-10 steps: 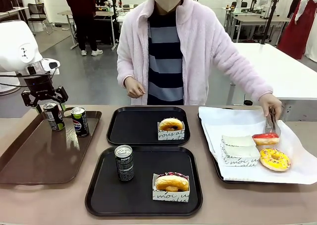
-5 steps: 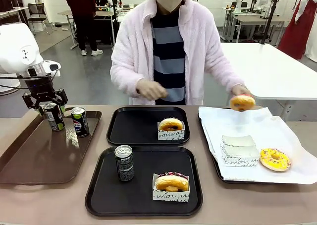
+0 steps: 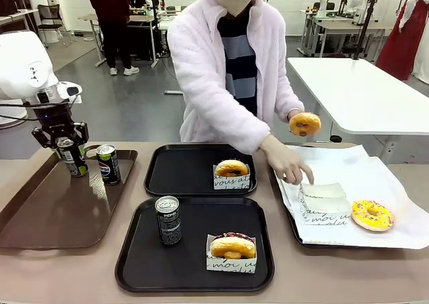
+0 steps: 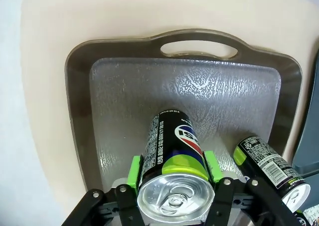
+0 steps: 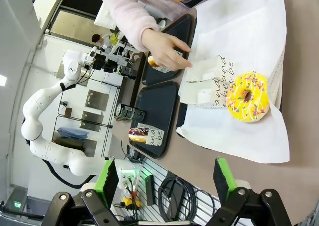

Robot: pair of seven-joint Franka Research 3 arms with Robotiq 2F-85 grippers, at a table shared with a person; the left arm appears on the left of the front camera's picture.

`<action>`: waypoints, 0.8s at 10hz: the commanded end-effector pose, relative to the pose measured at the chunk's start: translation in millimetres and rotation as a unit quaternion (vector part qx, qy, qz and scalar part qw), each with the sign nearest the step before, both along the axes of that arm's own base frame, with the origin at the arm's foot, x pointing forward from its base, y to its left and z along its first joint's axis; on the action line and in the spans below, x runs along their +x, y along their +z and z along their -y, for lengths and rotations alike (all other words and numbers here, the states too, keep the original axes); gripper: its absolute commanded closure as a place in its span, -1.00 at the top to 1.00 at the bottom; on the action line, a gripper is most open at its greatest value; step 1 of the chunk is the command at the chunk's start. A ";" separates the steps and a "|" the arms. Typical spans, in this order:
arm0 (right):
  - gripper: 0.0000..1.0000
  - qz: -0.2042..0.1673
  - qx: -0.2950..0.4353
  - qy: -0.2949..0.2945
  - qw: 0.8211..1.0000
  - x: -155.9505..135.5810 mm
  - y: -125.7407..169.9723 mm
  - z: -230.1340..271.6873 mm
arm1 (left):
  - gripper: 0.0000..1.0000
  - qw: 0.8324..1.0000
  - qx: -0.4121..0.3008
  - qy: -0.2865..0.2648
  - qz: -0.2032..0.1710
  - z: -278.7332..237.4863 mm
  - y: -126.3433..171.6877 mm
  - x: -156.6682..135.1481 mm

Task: Set up donuts and drinks on trays.
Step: Pick up one Pepsi coke from the Handle tray and place it on the Flat Tray without a Pepsi coke.

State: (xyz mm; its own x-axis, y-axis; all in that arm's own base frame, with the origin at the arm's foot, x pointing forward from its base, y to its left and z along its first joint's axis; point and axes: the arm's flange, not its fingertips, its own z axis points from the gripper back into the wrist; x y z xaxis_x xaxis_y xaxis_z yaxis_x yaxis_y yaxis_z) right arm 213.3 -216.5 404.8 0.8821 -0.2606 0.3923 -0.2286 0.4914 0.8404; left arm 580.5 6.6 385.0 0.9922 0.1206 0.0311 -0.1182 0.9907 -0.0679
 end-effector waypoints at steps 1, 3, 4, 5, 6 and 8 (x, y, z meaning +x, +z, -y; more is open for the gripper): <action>1.00 0.008 0.005 0.001 1.000 -0.4 -1.3 -1.4 | -1.00 1.000 0.000 -0.007 0.006 2.7 19.8 -11.6; 1.00 0.008 0.005 0.001 1.000 -0.4 -1.3 -1.4 | -1.00 1.000 0.020 -0.002 0.005 21.7 67.5 -38.2; 1.00 0.008 0.005 0.001 1.000 -0.4 -1.3 -1.4 | -1.00 0.999 0.042 -0.014 0.002 30.3 90.5 -56.7; 1.00 0.008 0.005 0.001 1.000 -0.4 -1.3 -1.4 | -1.00 0.998 0.059 -0.023 -0.002 38.7 109.5 -75.6; 1.00 0.008 0.005 0.001 1.000 -0.4 -1.3 -1.4 | -1.00 0.997 0.072 -0.040 -0.002 45.4 125.9 -94.1; 1.00 0.008 0.005 0.001 1.000 -0.4 -1.3 -1.4 | -1.00 0.996 0.071 -0.052 0.005 48.0 140.0 -109.3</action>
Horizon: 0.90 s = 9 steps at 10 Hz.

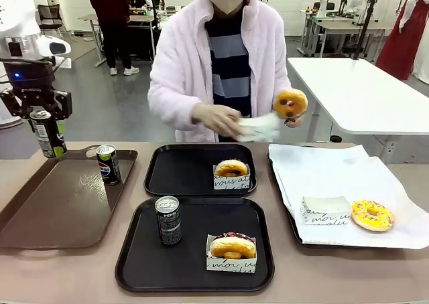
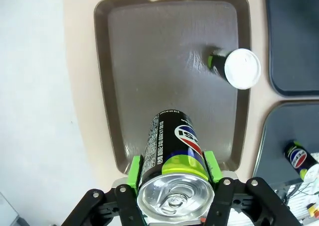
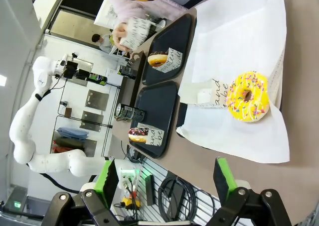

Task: Set up donuts and drinks on trays.
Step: Pick up one Pepsi coke from the Handle tray and place it on the Flat Tray without a Pepsi coke.

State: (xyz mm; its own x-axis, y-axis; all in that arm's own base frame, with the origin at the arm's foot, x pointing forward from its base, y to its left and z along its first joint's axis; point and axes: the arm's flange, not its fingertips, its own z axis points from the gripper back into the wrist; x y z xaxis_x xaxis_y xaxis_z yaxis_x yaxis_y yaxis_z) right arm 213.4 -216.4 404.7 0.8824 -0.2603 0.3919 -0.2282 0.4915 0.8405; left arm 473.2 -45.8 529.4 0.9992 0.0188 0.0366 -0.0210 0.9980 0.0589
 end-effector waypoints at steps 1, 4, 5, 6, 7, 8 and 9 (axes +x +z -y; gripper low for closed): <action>1.00 0.008 0.005 0.000 1.000 -0.5 -1.2 -1.4 | -1.00 1.000 -0.002 0.002 0.010 -7.4 -1.5 -4.2; 1.00 0.008 0.005 0.000 1.000 -0.5 -1.2 -1.4 | -1.00 1.000 0.000 0.000 0.003 0.0 3.1 -5.5; 1.00 0.008 0.005 0.000 1.000 -0.5 -1.2 -1.4 | -1.00 1.000 0.000 0.000 0.003 0.0 3.1 -5.5; 1.00 0.008 0.005 0.000 1.000 -0.5 -1.2 -1.4 | 0.16 1.000 -0.001 0.003 0.002 -3.2 0.9 -6.0; 1.00 0.008 0.005 0.000 1.000 -0.5 -1.2 -1.4 | 0.16 1.000 -0.004 -0.007 0.008 16.7 0.4 -3.6; 1.00 0.008 0.005 0.000 1.000 -0.5 -1.2 -1.4 | 0.16 1.000 -0.007 -0.015 0.010 33.6 -2.1 -1.7; 1.00 0.008 0.005 0.000 1.000 -0.5 -1.2 -1.4 | 0.16 1.000 -0.023 -0.018 0.009 50.3 -4.7 3.3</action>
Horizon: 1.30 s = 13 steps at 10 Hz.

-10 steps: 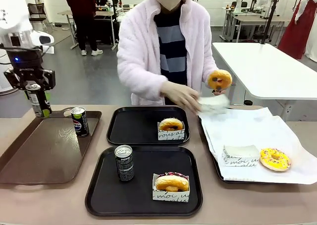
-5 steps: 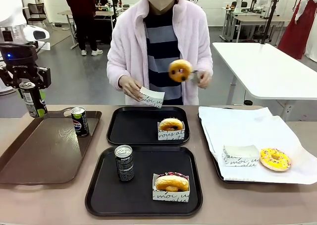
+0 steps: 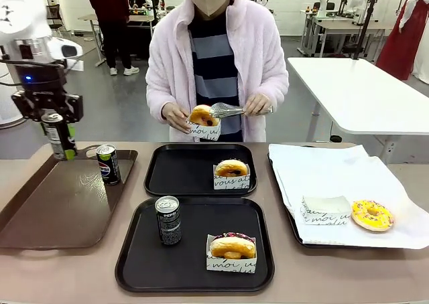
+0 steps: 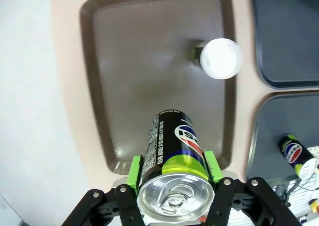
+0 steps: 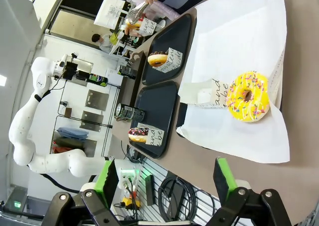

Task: Set up donuts and drinks on trays.
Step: Pick up one Pepsi coke from the Handle tray and place it on the Flat Tray without a Pepsi coke.

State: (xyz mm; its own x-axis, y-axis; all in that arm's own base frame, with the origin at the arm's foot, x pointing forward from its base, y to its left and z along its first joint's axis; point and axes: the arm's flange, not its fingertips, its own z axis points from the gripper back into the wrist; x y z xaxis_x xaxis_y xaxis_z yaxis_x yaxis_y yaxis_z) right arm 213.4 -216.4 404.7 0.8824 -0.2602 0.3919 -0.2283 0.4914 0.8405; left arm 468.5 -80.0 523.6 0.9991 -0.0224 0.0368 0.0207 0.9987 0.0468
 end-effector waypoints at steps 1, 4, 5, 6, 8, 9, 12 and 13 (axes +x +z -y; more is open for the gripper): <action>1.00 0.008 0.005 0.000 1.000 -0.5 -1.2 -1.3 | 0.16 1.000 -0.027 -0.011 0.007 33.5 -5.3 15.2; 1.00 0.008 0.005 0.000 1.000 -0.5 -1.2 -1.3 | 0.16 0.997 -0.066 -0.039 0.004 79.0 -37.2 28.0; 1.00 0.008 0.005 0.000 1.000 -0.5 -1.2 -1.3 | 0.16 0.996 -0.076 -0.041 -0.009 85.8 -45.8 26.9; 1.00 0.008 0.005 0.000 1.000 -0.5 -1.2 -1.3 | 0.16 0.996 -0.065 -0.052 -0.021 82.7 -45.8 21.4; 1.00 0.008 0.005 0.000 1.000 -0.5 -1.2 -1.3 | 0.16 0.992 -0.057 -0.081 -0.075 40.3 -24.4 -23.6; 1.00 0.008 0.005 0.000 1.000 -0.5 -1.2 -1.3 | 0.16 0.988 -0.063 -0.106 -0.095 19.0 -13.7 -47.3; 1.00 0.008 0.005 0.000 1.000 -0.5 -1.2 -1.3 | 0.16 0.986 -0.070 -0.129 -0.073 -8.6 0.2 -79.1; 1.00 0.008 0.005 0.000 1.000 -0.5 -1.2 -1.3 | 0.16 0.988 -0.072 -0.121 -0.068 -7.5 -1.5 -76.0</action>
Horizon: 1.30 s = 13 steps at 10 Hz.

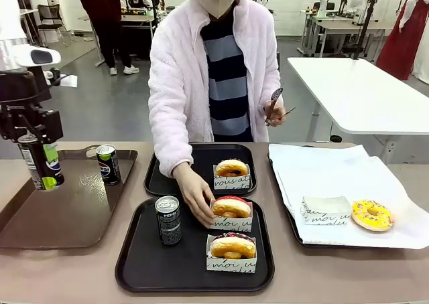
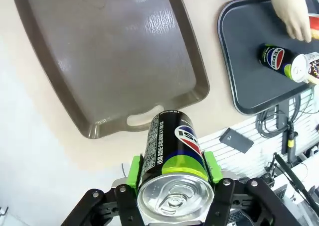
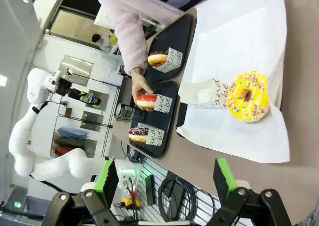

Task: Set up donuts and drinks on trays.
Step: Pick up one Pepsi coke from the Handle tray and place it on the Flat Tray without a Pepsi coke.

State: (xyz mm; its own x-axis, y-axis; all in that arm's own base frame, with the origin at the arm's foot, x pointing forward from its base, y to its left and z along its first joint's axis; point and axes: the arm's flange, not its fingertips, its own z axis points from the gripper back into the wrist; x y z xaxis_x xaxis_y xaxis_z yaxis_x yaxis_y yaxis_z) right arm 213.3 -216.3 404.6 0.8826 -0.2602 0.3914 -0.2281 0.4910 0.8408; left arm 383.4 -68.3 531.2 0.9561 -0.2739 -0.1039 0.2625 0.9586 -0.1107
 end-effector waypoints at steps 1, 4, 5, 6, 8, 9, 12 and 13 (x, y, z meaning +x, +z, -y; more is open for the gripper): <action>1.00 0.009 0.005 0.000 1.000 -0.4 -1.1 -1.3 | 0.16 0.999 0.000 0.001 0.034 3.6 -10.6 7.8; 1.00 0.009 0.005 0.000 1.000 -0.4 -1.1 -1.3 | 0.16 1.000 0.000 0.000 0.000 0.0 0.0 0.0; 1.00 0.009 0.005 0.000 1.000 -0.4 -1.1 -1.3 | 0.16 1.000 0.000 0.000 0.007 0.9 -3.2 2.1; 1.00 0.009 0.005 0.000 1.000 -0.4 -1.1 -1.3 | 0.16 1.000 -0.015 -0.004 0.016 18.7 -6.7 15.7; 1.00 0.009 0.005 0.000 1.000 -0.4 -1.1 -1.3 | 0.16 0.998 -0.047 0.004 0.033 64.6 -11.0 29.6; 1.00 0.009 0.005 0.000 1.000 -0.4 -1.1 -1.3 | 0.16 0.998 -0.048 0.002 0.047 83.6 -13.9 35.5; 1.00 0.009 0.005 0.000 1.000 -0.4 -1.1 -1.3 | 0.16 0.998 -0.044 0.014 0.050 112.5 -36.6 51.7; 1.00 0.009 0.005 0.000 1.000 -0.4 -1.1 -1.3 | 0.16 0.999 -0.018 0.013 0.043 105.0 -37.9 47.2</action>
